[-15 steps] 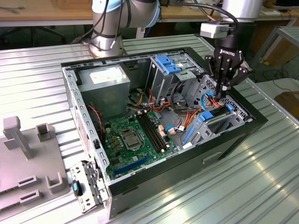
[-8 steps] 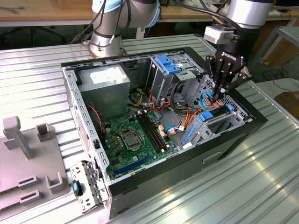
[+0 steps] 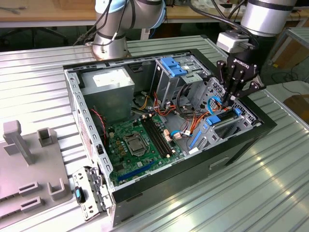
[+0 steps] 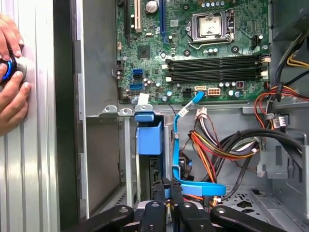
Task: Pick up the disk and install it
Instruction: 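Insert the second disk wire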
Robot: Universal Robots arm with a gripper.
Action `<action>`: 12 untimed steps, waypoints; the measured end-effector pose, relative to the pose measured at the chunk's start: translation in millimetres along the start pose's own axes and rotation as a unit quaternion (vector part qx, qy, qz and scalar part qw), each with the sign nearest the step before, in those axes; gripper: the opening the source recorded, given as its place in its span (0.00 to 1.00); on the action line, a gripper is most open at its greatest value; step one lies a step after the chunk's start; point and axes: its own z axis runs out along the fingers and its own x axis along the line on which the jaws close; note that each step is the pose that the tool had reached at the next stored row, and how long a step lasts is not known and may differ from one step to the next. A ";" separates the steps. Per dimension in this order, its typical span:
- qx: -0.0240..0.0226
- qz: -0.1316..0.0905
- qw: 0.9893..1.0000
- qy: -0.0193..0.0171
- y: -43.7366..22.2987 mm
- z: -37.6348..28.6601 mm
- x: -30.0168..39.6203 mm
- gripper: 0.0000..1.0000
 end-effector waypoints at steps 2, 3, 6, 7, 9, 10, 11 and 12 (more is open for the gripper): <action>0.000 0.000 1.000 0.000 0.0 0.6 3.4 0.16; 0.000 0.000 1.000 0.000 -0.1 0.9 4.7 0.16; 0.002 0.000 1.000 -0.004 0.0 2.6 9.6 0.16; 0.004 0.000 1.000 -0.007 0.2 3.0 10.6 0.16; 0.008 -0.002 1.000 -0.015 0.5 3.5 12.0 0.16; 0.010 -0.002 1.000 -0.016 1.0 3.8 12.4 0.16; 0.010 -0.003 1.000 -0.017 1.7 4.0 12.7 0.16; 0.010 -0.003 1.000 -0.017 1.9 4.1 12.7 0.16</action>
